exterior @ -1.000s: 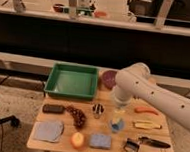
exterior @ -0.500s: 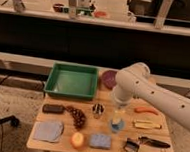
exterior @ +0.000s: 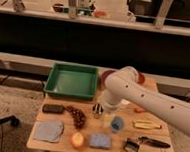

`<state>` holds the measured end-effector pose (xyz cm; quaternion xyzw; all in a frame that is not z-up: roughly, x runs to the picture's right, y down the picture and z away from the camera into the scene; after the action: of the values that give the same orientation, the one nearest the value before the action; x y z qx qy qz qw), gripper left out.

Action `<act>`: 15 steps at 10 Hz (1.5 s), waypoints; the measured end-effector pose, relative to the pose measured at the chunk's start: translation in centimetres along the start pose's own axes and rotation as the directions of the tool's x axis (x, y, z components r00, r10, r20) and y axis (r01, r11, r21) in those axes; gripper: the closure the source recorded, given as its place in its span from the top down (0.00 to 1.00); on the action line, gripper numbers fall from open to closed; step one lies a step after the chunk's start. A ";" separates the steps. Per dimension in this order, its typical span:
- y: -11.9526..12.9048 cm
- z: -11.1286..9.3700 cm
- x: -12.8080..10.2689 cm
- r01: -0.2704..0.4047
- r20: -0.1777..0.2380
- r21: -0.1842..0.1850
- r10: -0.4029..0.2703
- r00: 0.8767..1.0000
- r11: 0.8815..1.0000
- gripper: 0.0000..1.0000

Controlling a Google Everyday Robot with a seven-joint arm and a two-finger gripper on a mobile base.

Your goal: Place grapes in metal cup

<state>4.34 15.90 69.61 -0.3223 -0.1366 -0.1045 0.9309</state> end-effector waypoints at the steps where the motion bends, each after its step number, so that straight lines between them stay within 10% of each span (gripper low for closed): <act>1: -0.4 0.7 -2.4 0.039 0.017 -0.005 -0.039 0.999 0.999 0.80; 5: -2.2 2.5 -7.2 0.134 0.105 0.008 -0.134 0.985 0.991 0.80; 15: -4.1 7.0 -8.3 0.096 0.226 -0.006 -0.092 0.970 0.995 0.80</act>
<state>-5.91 18.03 74.62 -0.3330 -0.2554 -0.1125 0.9007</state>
